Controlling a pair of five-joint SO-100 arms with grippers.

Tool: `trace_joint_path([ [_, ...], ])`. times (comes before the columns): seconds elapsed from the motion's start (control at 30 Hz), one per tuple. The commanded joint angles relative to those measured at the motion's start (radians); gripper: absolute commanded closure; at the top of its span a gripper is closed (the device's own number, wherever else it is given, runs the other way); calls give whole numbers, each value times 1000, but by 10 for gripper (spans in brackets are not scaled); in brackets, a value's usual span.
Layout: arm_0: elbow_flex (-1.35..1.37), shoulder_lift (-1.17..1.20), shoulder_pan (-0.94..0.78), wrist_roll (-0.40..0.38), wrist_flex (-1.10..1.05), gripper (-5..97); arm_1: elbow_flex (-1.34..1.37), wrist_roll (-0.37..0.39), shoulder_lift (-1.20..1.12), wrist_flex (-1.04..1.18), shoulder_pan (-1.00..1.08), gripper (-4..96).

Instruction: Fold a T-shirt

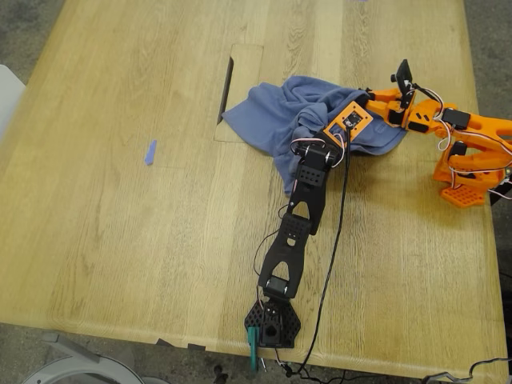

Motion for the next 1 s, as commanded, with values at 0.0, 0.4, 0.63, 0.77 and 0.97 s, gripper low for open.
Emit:
trace_joint_path([
  [0.0, -32, 239, -15, -11, 12, 917, -104, -5, 41, -38, -6, 912],
  [0.4, -34, 405, -2, -3, 8, 917, -224, -12, 41, -164, 12, 912],
  [0.63, -34, 492, -15, 9, -38, 917, -276, -20, 28, -238, -11, 911],
  [0.77, -34, 522, -28, 14, -92, 917, -330, -28, -8, -299, -37, 911],
  [0.97, -34, 572, -49, 21, -121, 917, -449, -46, -98, -364, -64, 911],
])
